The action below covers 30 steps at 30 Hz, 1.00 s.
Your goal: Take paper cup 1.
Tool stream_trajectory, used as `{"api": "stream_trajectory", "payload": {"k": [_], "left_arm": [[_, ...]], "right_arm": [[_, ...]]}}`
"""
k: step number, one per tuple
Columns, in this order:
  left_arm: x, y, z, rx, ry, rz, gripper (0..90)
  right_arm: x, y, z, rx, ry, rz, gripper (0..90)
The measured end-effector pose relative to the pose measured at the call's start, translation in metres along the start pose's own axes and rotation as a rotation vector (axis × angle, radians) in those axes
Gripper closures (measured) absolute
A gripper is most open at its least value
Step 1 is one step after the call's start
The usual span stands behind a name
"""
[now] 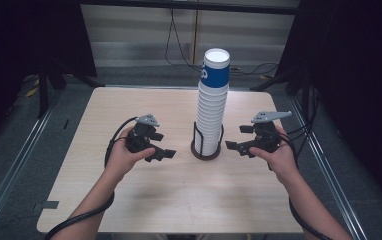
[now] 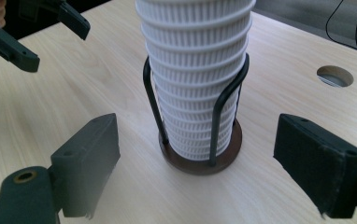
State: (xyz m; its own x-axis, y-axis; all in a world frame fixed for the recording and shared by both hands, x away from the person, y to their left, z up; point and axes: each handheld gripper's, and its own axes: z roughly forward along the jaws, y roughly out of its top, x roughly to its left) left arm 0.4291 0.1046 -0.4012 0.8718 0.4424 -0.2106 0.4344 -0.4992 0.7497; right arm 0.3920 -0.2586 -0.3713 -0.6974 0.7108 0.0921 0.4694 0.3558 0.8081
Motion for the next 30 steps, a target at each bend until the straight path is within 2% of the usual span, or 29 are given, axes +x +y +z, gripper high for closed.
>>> {"api": "stream_trajectory", "payload": {"k": [6, 15, 24, 30], "left_arm": [[-0.001, 0.009, 0.0, 0.0, -0.001, 0.01, 16.0], [-0.002, 0.022, -0.004, 0.002, -0.001, 0.022, 16.0], [-0.005, 0.041, -0.006, 0.007, 0.004, 0.042, 16.0], [-0.005, 0.051, -0.006, 0.012, 0.004, 0.052, 16.0]], "right_arm": [[0.002, 0.01, -0.002, -0.008, 0.001, -0.013, 13.4], [0.001, 0.024, -0.008, -0.049, 0.025, 0.013, 12.2], [0.001, 0.047, -0.014, -0.077, 0.017, -0.015, 12.1], [-0.001, 0.055, -0.014, -0.093, 0.027, -0.005, 12.1]]}}
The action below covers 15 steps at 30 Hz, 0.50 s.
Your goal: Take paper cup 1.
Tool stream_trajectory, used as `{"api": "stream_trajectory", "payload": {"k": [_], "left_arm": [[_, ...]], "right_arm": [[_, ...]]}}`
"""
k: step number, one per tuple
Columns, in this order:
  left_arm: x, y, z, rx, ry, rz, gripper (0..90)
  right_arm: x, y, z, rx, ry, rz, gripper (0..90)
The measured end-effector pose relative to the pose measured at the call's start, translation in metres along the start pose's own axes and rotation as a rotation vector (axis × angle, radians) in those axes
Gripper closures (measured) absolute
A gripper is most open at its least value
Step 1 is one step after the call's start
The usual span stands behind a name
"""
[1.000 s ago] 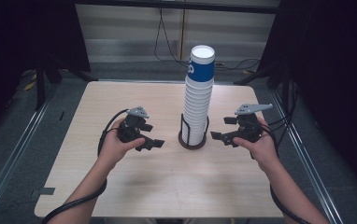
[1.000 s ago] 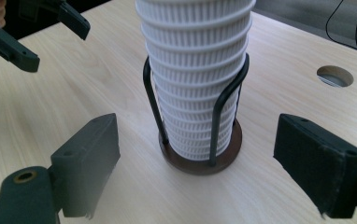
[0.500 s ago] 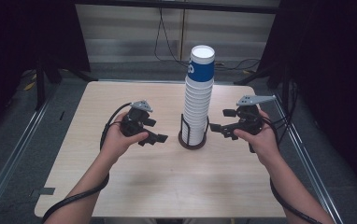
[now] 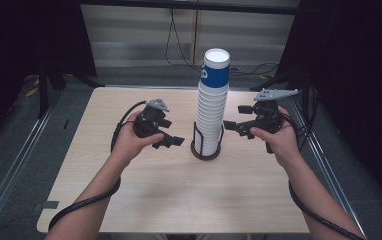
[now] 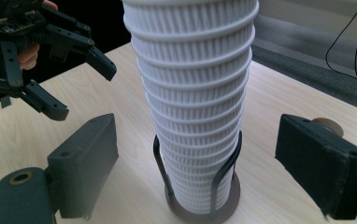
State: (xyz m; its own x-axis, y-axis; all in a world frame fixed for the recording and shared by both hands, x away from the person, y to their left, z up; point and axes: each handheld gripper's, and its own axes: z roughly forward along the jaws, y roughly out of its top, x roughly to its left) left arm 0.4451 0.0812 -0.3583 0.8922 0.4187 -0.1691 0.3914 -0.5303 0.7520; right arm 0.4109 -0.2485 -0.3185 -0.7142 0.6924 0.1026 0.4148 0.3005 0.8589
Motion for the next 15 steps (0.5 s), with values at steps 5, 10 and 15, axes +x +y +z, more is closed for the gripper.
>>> {"api": "stream_trajectory", "payload": {"k": [5, 10, 15], "left_arm": [[0.0, 0.013, -0.003, -0.018, 0.011, 0.005, 16.0], [0.0, 0.02, -0.003, -0.013, 0.007, 0.022, 16.0], [-0.002, 0.025, 0.0, -0.016, 0.008, 0.026, 16.0]], "right_arm": [[0.002, 0.011, -0.001, -0.025, 0.003, -0.012, 11.8], [0.002, 0.02, -0.001, -0.029, -0.005, -0.02, 11.4], [0.003, 0.029, 0.002, -0.04, -0.006, -0.028, 11.4]]}}
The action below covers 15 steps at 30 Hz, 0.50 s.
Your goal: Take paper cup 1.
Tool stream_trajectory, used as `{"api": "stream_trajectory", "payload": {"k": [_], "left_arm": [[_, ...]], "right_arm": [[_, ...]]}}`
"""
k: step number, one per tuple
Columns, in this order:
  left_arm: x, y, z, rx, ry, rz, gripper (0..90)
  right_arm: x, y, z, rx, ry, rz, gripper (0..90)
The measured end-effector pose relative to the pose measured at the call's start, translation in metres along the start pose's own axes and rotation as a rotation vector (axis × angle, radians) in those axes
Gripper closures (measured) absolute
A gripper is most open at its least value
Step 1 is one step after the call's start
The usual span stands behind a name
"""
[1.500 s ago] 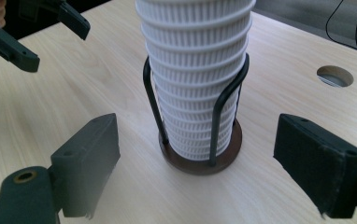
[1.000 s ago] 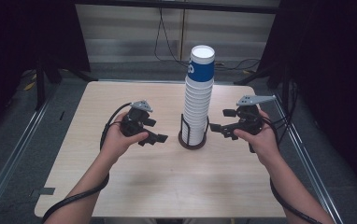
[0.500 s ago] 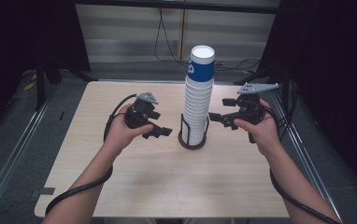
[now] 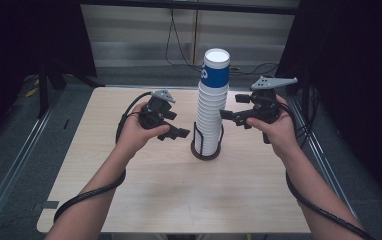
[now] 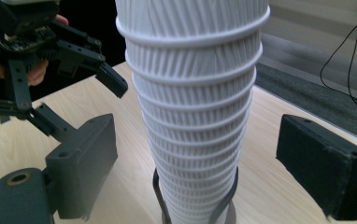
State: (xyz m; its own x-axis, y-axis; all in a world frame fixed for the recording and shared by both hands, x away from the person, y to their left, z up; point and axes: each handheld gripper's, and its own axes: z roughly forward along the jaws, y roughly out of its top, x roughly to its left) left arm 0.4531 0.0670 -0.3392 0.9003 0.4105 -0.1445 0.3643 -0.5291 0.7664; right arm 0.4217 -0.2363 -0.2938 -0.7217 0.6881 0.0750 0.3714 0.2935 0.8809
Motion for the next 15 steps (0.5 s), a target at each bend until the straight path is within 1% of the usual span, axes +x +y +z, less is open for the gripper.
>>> {"api": "stream_trajectory", "payload": {"k": [1, 2, 6, 7, 10, 12, 13, 15], "left_arm": [[0.0, 0.001, 0.0, 0.004, 0.005, 0.005, 16.0], [0.0, 0.002, 0.0, 0.009, 0.0, 0.004, 16.0], [0.0, 0.006, 0.0, 0.001, 0.0, 0.009, 16.0], [0.0, 0.007, 0.0, -0.004, 0.004, 0.007, 16.0], [0.0, 0.009, 0.001, 0.0, 0.002, 0.005, 16.0], [0.0, 0.01, 0.002, 0.003, 0.0, 0.02, 16.0], [-0.001, 0.011, 0.003, 0.001, 0.001, 0.014, 16.0], [-0.001, 0.012, 0.003, 0.003, 0.001, 0.019, 16.0]], "right_arm": [[0.0, 0.001, 0.0, -0.003, -0.001, -0.001, 11.4], [0.0, 0.004, 0.001, -0.013, 0.001, -0.006, 11.4], [0.0, 0.008, 0.002, -0.022, 0.003, -0.001, 11.4], [0.0, 0.011, 0.003, -0.023, -0.008, -0.005, 11.4], [-0.001, 0.014, 0.003, -0.031, -0.007, -0.003, 11.4], [0.0, 0.017, 0.005, -0.047, -0.011, 0.003, 11.3], [0.001, 0.019, 0.007, -0.046, -0.019, 0.0, 11.3], [0.001, 0.02, 0.008, -0.047, -0.025, -0.004, 11.3]]}}
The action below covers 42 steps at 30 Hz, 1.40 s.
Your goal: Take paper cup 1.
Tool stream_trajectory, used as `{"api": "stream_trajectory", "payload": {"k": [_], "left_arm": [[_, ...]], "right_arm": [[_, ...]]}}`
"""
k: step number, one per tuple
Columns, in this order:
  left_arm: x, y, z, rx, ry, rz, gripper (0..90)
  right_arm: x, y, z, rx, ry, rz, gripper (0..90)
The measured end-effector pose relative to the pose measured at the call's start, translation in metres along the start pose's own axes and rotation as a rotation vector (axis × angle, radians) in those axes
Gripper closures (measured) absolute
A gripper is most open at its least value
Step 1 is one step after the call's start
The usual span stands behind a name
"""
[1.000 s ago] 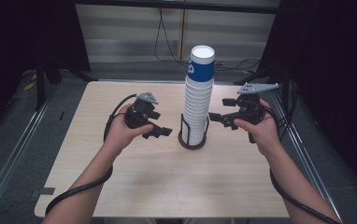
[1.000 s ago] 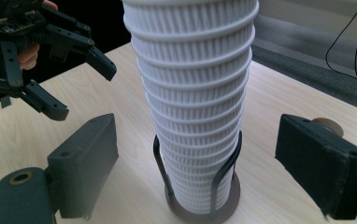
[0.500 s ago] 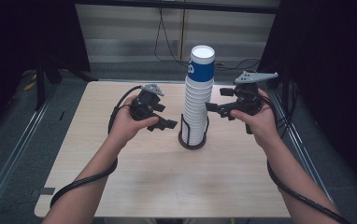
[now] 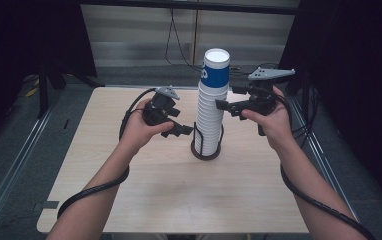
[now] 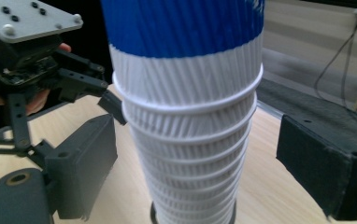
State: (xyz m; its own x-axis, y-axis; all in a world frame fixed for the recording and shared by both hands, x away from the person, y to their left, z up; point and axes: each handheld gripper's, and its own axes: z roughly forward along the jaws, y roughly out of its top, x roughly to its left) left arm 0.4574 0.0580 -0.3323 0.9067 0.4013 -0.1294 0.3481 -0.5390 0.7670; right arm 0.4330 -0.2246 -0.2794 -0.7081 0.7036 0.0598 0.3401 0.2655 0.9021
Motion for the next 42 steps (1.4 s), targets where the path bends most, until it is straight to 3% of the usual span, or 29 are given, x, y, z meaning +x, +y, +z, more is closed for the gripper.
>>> {"api": "stream_trajectory", "payload": {"k": [13, 18, 27, 31, 36, 38, 42], "left_arm": [[0.002, 0.008, 0.003, -0.004, -0.004, -0.003, 16.0], [0.002, 0.016, 0.004, -0.009, -0.008, 0.016, 16.0], [0.0, 0.04, 0.0, -0.085, 0.003, 0.027, 15.7], [0.0, 0.053, -0.001, -0.147, 0.019, 0.024, 15.7], [0.0, 0.059, 0.003, -0.166, 0.033, 0.023, 15.7], [0.001, 0.062, 0.006, -0.196, 0.012, 0.009, 15.7], [-0.001, 0.063, 0.011, -0.202, -0.004, -0.001, 16.0]], "right_arm": [[0.003, 0.014, 0.015, -0.033, 0.014, 0.009, 11.1], [0.005, 0.019, 0.021, -0.038, 0.01, 0.023, 11.0], [0.007, 0.024, 0.027, -0.037, -0.007, 0.04, 11.7], [0.008, 0.023, 0.026, -0.038, -0.011, 0.038, 12.3], [0.007, 0.023, 0.025, -0.036, -0.01, 0.039, 12.4], [0.007, 0.023, 0.025, -0.034, -0.009, 0.038, 12.5], [0.007, 0.023, 0.025, -0.035, -0.008, 0.037, 12.7]]}}
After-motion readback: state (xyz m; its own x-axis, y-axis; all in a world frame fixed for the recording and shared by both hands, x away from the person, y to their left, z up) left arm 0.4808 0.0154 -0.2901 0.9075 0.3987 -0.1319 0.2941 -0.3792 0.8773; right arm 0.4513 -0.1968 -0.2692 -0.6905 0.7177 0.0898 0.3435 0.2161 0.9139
